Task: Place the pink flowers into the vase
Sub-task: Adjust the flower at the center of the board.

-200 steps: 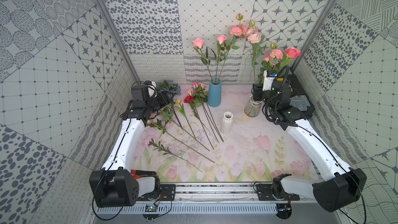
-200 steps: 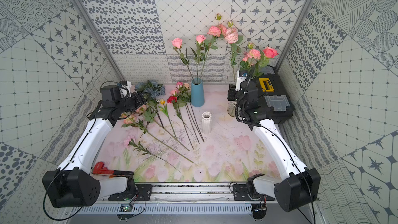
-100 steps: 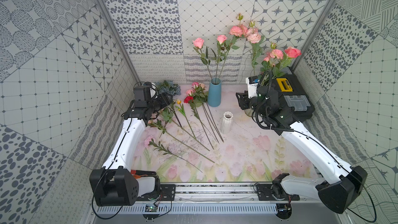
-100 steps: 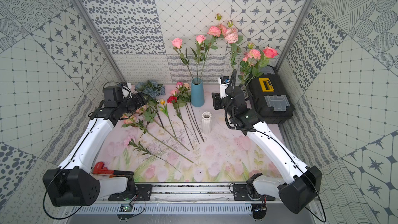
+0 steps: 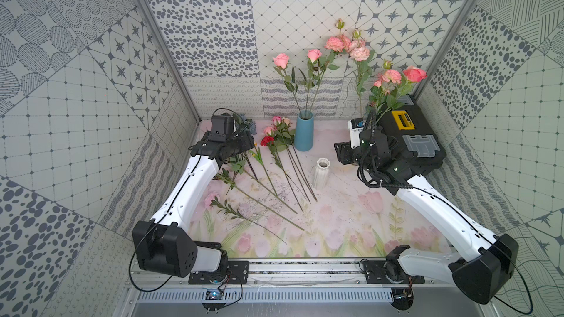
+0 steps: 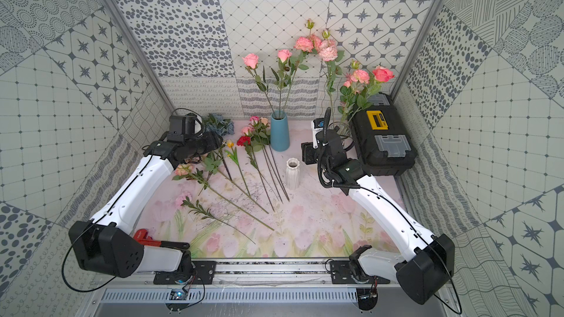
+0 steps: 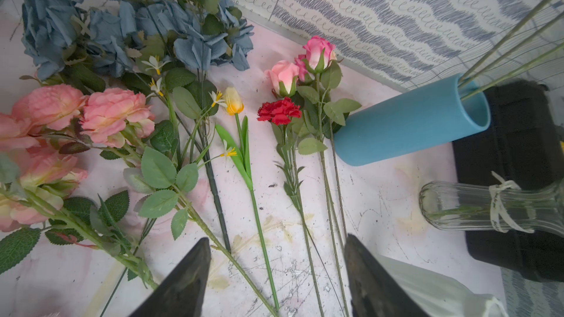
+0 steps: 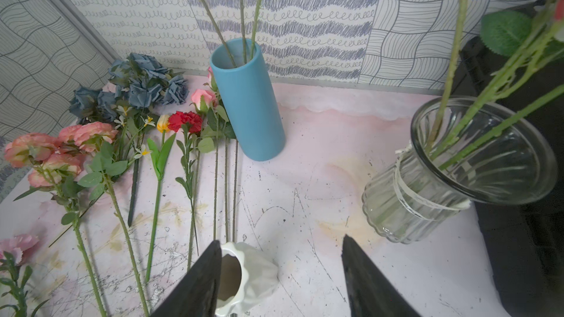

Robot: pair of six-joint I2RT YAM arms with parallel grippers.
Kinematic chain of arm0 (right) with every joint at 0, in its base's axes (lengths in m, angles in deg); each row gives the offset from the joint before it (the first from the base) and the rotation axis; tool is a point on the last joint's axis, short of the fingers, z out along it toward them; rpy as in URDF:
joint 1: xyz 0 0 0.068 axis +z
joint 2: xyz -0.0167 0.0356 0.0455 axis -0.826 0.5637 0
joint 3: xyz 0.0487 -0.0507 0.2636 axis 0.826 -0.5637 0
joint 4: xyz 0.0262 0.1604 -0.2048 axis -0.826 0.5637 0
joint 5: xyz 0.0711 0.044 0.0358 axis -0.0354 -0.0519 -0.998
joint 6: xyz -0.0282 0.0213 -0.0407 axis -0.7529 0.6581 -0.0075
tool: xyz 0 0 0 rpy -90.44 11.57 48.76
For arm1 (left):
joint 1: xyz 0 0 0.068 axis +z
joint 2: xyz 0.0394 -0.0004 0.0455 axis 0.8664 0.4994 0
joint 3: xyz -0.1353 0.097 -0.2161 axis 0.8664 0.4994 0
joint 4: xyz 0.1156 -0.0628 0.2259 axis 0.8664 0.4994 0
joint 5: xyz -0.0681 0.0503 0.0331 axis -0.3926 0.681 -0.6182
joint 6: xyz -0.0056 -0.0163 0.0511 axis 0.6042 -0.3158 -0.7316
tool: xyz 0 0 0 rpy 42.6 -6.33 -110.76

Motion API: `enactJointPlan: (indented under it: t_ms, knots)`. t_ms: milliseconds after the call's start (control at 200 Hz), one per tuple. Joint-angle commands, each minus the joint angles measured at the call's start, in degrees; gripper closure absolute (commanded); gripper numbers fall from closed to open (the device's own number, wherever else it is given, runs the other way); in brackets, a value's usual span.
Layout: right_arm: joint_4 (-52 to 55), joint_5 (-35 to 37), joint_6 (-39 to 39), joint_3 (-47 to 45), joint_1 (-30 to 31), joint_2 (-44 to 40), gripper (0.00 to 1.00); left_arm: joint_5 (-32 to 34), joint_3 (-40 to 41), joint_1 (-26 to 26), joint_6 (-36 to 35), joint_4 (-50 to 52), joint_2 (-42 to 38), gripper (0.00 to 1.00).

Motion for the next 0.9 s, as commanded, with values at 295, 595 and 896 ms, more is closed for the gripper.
enactJointPlan:
  t_ms: [295,595,896]
  knots:
    - [0.47,4.65,1.71,-0.43,0.12,-3.78,0.37,7.20,-4.22,-8.30,8.51,4.66,13.07,0.42]
    - [0.05,3.86,1.53,-1.22,0.09,-4.84,0.36,-0.63,-4.69,-8.42,13.56,-1.35,20.19,0.53]
    - [-0.04,3.47,1.27,-1.44,-0.03,-5.20,0.36,1.72,-3.73,-7.99,16.50,-3.13,20.60,0.59]
